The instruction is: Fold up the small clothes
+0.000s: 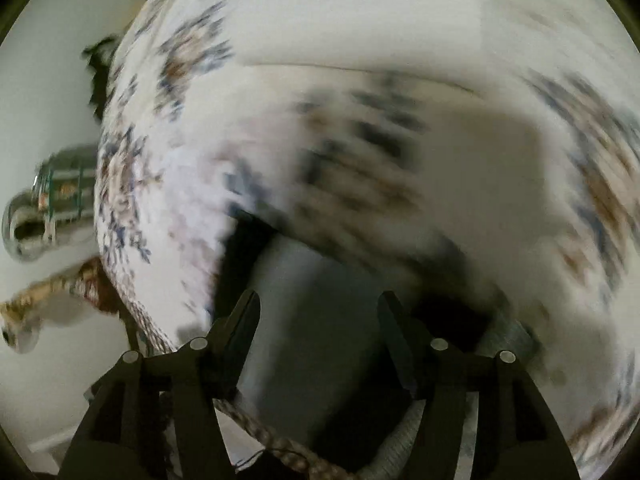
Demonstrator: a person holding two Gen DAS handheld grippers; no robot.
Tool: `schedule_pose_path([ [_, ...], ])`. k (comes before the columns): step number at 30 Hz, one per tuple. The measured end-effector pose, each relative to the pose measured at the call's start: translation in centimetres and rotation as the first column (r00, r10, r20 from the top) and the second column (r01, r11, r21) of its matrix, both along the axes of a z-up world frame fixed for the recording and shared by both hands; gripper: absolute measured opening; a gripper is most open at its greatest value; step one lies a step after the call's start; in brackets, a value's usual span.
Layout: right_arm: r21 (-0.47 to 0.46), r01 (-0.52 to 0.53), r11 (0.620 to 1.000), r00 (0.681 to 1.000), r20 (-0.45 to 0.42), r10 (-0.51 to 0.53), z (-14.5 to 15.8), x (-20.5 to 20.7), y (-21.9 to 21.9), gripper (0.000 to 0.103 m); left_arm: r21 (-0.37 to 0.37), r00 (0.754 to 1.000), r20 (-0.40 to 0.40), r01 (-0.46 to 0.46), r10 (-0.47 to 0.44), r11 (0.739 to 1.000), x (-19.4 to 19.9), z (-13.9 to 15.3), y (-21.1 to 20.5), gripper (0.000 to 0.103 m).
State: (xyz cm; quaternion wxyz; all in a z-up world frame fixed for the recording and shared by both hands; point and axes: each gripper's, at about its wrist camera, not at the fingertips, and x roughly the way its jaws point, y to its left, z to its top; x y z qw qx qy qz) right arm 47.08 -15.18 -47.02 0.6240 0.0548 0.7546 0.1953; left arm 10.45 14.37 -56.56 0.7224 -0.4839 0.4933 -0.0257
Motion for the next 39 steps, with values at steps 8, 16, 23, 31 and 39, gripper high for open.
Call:
schedule_pose_path([
  [8,0.016,0.381,0.925,0.906,-0.206,-0.37,-4.0,-14.4,-15.2,0.063,-0.014,0.994,-0.098,0.057,-0.058,0.998,0.5,-0.9,-6.4,0.051],
  [16,0.127,0.534,0.836,0.84,-0.186,-0.509,-8.0,-23.3,-14.2,0.004,0.133,0.981,-0.137,0.158,-0.14,0.978,2.7,0.1,-7.5,0.051],
  [23,0.057,0.511,0.858,0.859,-0.073,-0.506,-6.0,-25.1,-16.3,0.004,0.168,0.982,-0.155,0.138,-0.113,0.976,3.4,0.7,-6.4,0.066],
  [31,0.129,0.593,0.795,0.803,-0.167,-0.572,-7.3,-23.2,-19.7,0.06,0.244,0.984,-0.127,0.15,-0.122,0.958,5.6,1.6,-5.0,0.067],
  [39,0.351,0.666,0.659,0.732,-0.135,-0.668,-9.3,-13.1,-21.9,0.067,0.329,0.986,-0.069,0.164,-0.15,0.93,10.8,2.0,-3.6,0.067],
])
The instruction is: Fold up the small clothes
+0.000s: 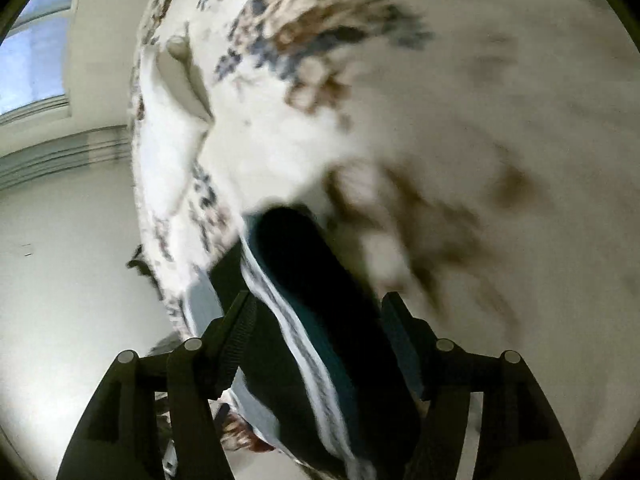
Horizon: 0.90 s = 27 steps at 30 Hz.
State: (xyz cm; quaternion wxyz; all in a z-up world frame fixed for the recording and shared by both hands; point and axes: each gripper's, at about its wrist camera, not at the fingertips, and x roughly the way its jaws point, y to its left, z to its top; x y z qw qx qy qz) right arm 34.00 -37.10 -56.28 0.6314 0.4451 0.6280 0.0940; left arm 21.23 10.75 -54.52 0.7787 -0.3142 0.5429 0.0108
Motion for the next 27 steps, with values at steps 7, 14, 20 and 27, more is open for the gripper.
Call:
schedule_pose_path([
  [7,-0.151,0.072,0.986,0.992,0.113,-0.055,1.3,3.6,-0.7,0.003,0.003,1.0,0.009,0.015,-0.015,1.0,1.3,-0.3,0.5,0.067],
  [14,-0.078,-0.016,0.997,0.999,-0.044,0.013,0.9,0.5,-0.8,0.042,-0.01,1.0,-0.021,-0.006,0.006,1.0,0.1,-0.9,1.6,0.067],
  [20,-0.047,-0.068,0.997,0.991,-0.121,0.062,2.8,-9.8,-0.7,0.058,-0.011,0.999,-0.05,-0.011,0.01,1.0,-1.9,-1.0,2.5,0.067],
  [27,0.003,-0.037,0.999,0.982,-0.184,0.037,0.4,-14.7,3.0,0.007,-0.006,0.995,-0.102,0.005,-0.006,1.0,-3.1,-1.9,2.1,0.067],
])
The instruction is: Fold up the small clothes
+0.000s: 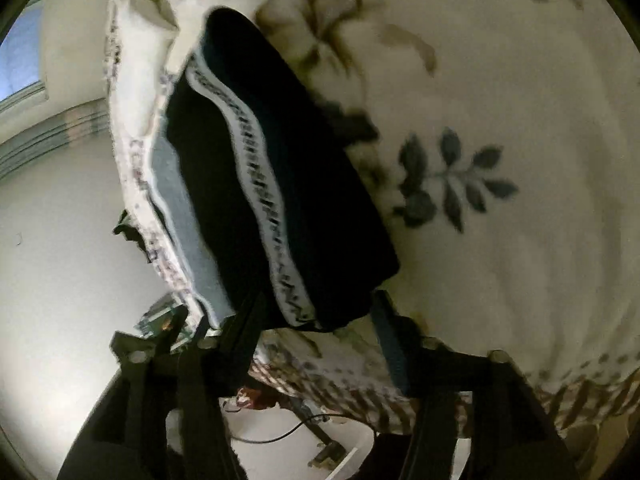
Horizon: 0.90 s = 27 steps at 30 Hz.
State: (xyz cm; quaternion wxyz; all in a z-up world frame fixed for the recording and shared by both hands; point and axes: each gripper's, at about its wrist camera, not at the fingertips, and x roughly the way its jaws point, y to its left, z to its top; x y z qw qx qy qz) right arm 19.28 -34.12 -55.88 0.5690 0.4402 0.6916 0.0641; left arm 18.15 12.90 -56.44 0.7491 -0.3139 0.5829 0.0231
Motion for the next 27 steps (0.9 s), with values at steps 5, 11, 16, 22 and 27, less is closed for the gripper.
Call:
schedule_pose_path([
  [5,-0.081,0.037,0.996,0.997,0.063,-0.032,3.0,-0.1,-0.1,0.005,-0.004,1.0,0.009,0.014,-0.014,1.0,0.0,0.4,-0.2,0.067],
  [11,-0.244,-0.09,0.966,0.994,0.03,0.101,2.9,1.1,-0.1,0.004,-0.013,1.0,0.009,0.024,-0.024,1.0,0.5,0.1,-0.4,0.067],
  [16,-0.176,-0.217,0.96,0.976,-0.066,0.208,0.1,1.9,2.1,0.025,-0.017,1.0,0.021,0.016,-0.015,1.0,0.7,0.4,-0.2,0.067],
  [22,-0.101,-0.055,0.993,0.998,0.007,0.056,0.4,2.5,-1.0,0.066,-0.038,0.998,0.056,0.041,-0.039,0.998,2.2,0.3,0.8,0.068],
  [27,0.089,-0.09,0.992,0.987,0.14,0.077,-3.2,6.8,-0.2,0.073,-0.216,0.994,0.085,0.083,-0.066,0.973,6.4,-2.9,2.1,0.082],
])
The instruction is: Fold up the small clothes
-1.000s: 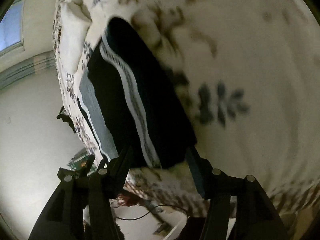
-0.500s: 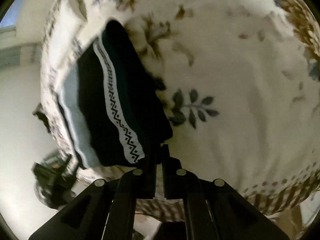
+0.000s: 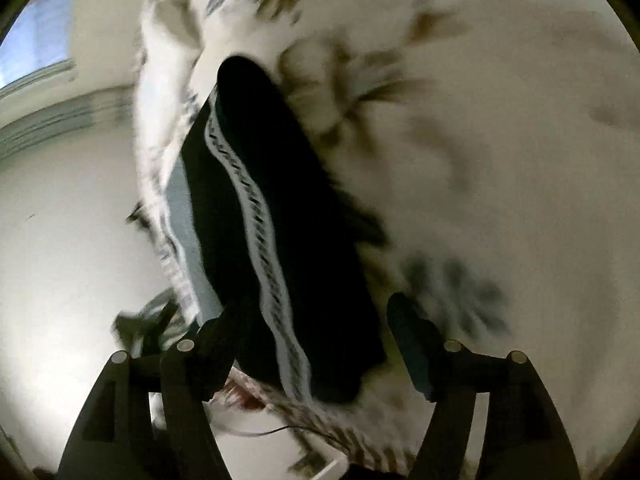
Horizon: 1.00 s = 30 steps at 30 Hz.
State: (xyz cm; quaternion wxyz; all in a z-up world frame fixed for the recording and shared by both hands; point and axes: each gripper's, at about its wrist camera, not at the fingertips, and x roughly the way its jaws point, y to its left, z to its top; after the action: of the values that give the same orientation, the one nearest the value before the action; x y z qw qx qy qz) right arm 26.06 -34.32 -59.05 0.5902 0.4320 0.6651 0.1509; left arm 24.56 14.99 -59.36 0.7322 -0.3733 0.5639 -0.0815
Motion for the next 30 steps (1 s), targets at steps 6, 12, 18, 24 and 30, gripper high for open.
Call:
schedule_pose_path([
  [6,0.185,-0.096,0.978,0.995,-0.023,0.102,-5.6,4.0,4.9,0.085,-0.152,0.985,-0.012,0.17,-0.174,0.974,4.6,-4.3,-2.6,0.084],
  [12,0.246,-0.066,0.967,0.998,0.0,0.068,-5.8,5.3,8.4,0.079,-0.202,0.981,0.062,0.193,-0.185,0.96,5.9,-4.0,-4.1,0.081],
  [18,0.178,-0.006,0.984,1.0,0.025,0.001,-4.1,5.3,9.8,0.032,-0.211,0.979,0.135,0.182,-0.155,0.96,5.9,-2.0,-4.4,0.025],
  [24,0.103,0.013,0.995,0.996,0.086,-0.022,0.8,6.1,11.9,0.03,-0.209,0.968,0.178,0.213,-0.177,0.955,7.2,1.6,-3.2,0.023],
  [30,0.082,0.061,0.995,0.981,0.176,-0.075,7.9,10.7,13.5,0.03,-0.194,0.943,0.25,0.27,-0.218,0.943,14.0,7.5,-2.0,0.023],
])
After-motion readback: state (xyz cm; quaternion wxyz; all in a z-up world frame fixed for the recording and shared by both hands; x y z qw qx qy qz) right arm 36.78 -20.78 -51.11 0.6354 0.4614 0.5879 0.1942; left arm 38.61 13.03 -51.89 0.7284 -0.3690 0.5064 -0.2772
